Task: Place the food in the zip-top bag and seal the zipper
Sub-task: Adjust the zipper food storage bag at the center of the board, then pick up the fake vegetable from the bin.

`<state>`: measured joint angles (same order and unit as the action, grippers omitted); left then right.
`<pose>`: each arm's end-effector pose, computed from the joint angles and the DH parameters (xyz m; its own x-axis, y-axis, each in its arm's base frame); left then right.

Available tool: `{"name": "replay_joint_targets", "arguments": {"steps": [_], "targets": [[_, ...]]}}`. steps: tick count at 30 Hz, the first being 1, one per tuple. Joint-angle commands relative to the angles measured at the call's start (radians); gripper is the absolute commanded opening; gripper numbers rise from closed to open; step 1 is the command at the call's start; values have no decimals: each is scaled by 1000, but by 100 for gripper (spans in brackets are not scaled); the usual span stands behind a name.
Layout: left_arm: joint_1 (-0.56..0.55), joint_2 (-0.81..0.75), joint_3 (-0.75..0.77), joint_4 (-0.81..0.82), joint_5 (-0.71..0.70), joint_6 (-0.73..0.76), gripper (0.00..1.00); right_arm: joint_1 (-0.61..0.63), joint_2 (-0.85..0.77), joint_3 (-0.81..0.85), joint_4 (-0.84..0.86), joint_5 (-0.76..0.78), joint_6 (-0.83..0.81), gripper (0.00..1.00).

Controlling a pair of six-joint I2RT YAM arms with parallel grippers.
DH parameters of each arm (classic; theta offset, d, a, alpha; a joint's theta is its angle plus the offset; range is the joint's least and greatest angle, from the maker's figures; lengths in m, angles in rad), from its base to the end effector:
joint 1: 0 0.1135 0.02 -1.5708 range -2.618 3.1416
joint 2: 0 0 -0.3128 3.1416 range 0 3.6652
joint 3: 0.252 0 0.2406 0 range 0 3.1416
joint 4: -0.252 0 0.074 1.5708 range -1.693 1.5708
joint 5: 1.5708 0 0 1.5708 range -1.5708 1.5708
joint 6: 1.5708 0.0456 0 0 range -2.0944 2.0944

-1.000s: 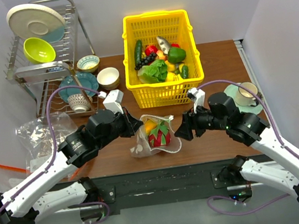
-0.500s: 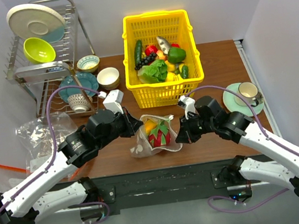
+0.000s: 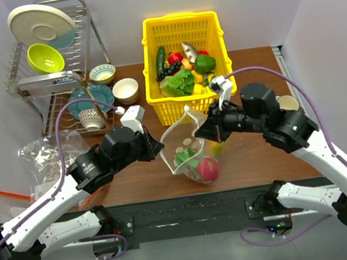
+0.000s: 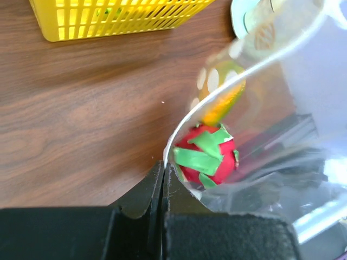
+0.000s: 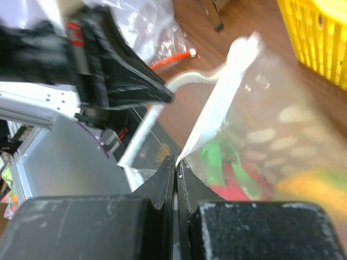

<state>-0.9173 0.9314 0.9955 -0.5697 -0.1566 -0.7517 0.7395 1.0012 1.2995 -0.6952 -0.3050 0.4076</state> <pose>0.1067 -0.1276 0.3816 -0.6940 -0.2031 -0.6907 0.3112 0.7804 -0.5423 0.1125 0.1211 0.4573 -0.5981 -0.0338 -0.8007 -0.6648 0.5789 0.4722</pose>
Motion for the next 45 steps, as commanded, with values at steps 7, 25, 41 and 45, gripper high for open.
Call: {"name": "replay_joint_targets", "arguments": {"steps": [7, 25, 41, 45], "targets": [[1, -9, 161, -133, -136, 98, 0, 3, 73, -161, 186, -71, 82, 0], [0, -13, 43, -32, -81, 160, 0, -22, 275, 377, -58, 467, -90, 85], [0, 12, 52, -52, -93, 206, 0, -333, 945, 809, -41, 308, -82, 99], [0, 15, 64, -58, -126, 181, 0, -350, 1089, 888, -21, 267, -59, 99]]}}
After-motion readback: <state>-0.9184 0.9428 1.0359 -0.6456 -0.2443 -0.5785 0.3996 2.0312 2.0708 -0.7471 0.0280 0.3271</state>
